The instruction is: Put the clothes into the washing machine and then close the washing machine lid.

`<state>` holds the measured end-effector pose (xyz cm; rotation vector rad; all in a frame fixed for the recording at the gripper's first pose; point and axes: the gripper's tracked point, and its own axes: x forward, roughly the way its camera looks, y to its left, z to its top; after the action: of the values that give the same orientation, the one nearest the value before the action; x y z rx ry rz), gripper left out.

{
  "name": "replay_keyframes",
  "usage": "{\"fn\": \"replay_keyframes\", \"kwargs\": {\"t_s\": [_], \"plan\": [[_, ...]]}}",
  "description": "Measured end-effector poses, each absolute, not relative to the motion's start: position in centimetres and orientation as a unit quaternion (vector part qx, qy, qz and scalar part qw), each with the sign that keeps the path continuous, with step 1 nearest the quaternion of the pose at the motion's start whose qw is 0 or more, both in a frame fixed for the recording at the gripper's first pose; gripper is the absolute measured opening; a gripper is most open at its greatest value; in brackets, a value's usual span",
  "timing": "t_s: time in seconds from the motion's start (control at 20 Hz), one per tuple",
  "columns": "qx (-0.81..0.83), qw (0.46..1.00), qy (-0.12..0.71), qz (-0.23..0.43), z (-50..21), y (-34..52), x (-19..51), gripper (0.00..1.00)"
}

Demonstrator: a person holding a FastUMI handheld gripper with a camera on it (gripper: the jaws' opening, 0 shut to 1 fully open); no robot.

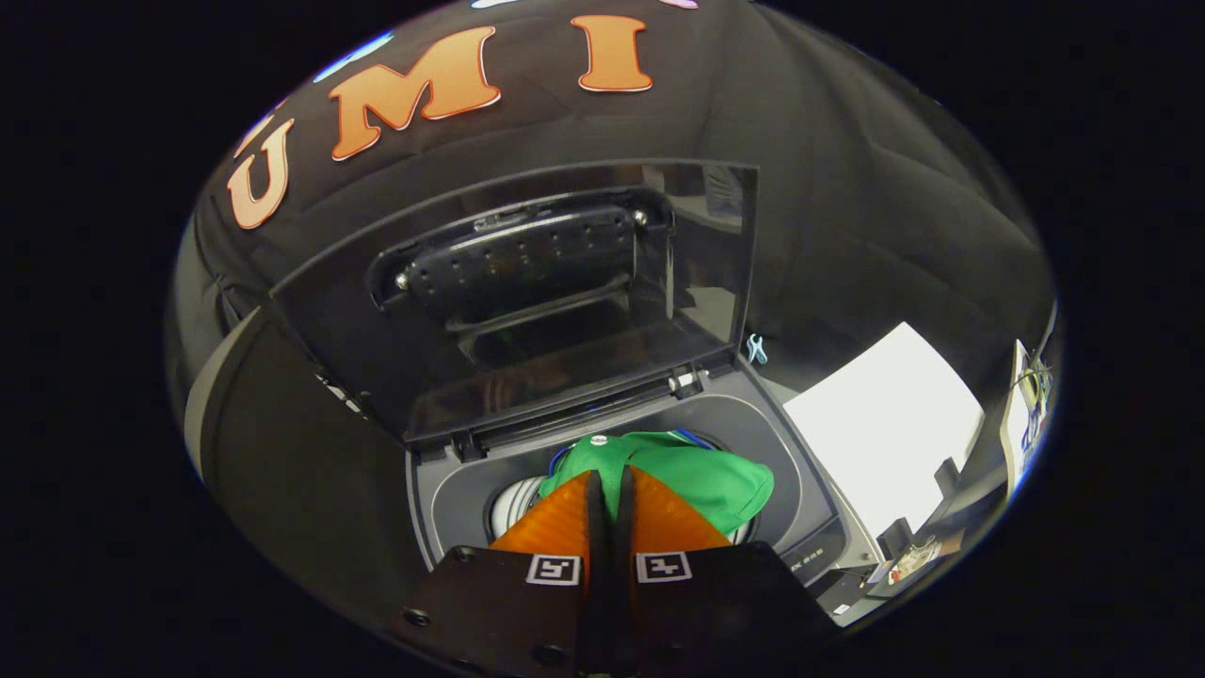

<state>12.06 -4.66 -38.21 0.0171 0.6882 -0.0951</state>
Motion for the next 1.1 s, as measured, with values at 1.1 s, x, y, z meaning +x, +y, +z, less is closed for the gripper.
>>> {"fn": "replay_keyframes", "kwargs": {"t_s": [1.1], "plan": [[-0.013,0.917,0.392,-0.067,-48.0,-6.3,13.2,0.38]]}}
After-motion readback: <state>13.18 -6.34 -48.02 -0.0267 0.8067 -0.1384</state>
